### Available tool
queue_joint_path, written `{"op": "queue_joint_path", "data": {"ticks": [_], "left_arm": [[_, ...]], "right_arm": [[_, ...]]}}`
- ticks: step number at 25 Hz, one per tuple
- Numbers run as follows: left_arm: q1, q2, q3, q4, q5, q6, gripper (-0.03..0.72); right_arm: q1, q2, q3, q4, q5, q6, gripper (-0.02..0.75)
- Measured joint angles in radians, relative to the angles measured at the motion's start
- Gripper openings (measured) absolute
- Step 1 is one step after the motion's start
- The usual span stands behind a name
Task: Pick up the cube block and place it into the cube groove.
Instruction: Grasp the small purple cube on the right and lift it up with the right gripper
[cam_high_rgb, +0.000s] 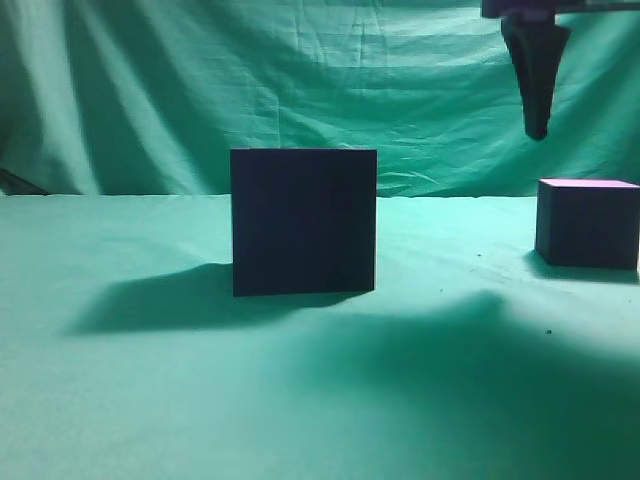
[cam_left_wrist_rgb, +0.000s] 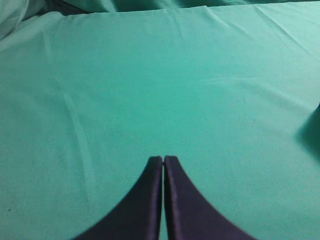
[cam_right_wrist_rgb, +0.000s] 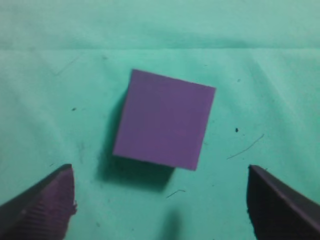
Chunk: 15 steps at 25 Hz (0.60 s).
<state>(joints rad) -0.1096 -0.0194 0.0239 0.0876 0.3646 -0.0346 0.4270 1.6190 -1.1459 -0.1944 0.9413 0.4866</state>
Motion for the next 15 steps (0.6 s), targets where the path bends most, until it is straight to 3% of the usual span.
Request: {"op": "queue_joint_path", "data": {"ticks": [5, 15], "left_arm": [[0.0, 0.0, 0.0, 0.0, 0.0, 0.0, 0.0], [0.0, 0.0, 0.0, 0.0, 0.0, 0.0, 0.0]], "right_arm": [[-0.069, 0.055, -0.002, 0.062, -0.041, 0.012, 0.601], [-0.076, 0.154, -0.002, 0.084, -0.126, 0.01, 0.56]]}}
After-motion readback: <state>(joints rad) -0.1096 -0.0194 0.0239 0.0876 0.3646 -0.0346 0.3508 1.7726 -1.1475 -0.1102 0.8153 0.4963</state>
